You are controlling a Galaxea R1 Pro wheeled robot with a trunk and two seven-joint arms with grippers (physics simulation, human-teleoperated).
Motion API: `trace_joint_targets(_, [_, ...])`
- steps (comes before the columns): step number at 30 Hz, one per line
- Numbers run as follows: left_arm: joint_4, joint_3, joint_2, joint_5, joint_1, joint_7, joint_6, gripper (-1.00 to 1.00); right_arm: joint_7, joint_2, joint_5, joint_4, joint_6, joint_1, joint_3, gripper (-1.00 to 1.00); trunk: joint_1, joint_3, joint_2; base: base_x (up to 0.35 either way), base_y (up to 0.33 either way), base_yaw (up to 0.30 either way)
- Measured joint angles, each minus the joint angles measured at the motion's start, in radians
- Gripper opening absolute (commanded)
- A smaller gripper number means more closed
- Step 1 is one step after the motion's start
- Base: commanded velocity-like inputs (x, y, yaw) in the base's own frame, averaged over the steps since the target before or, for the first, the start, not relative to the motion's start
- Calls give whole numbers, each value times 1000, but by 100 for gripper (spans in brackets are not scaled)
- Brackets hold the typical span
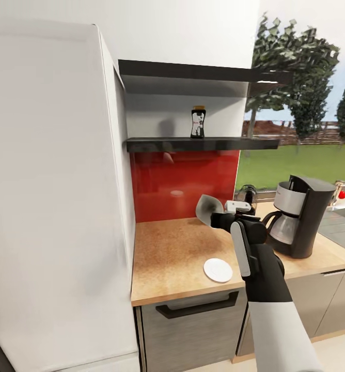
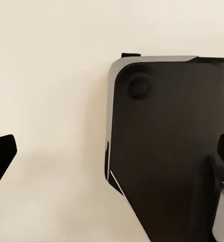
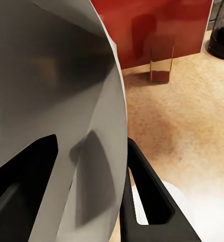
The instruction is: Set up a coffee station on the kitchen countertop: keep the coffee maker on the countertop, move the bottle of coffee from the kitchen shelf to the counter next to the coffee maker, place a paper coffee filter on top of the coffee maker, put the saucer next to the coffee maker with the coffee cup on the saucer, and place the electric kettle next to the coffee maker.
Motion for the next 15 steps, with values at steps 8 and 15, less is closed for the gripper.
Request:
trace_joint_targets(8, [0, 0, 0, 1, 0, 1, -2, 100, 0, 0, 0, 1, 0, 0, 0, -100, 0, 0, 0, 0, 0, 0])
trace_joint_targets(15, [0, 0, -2, -2, 0, 1, -4, 100, -2, 0, 0, -5, -1, 0, 0, -100, 0, 0, 0, 0, -180, 0])
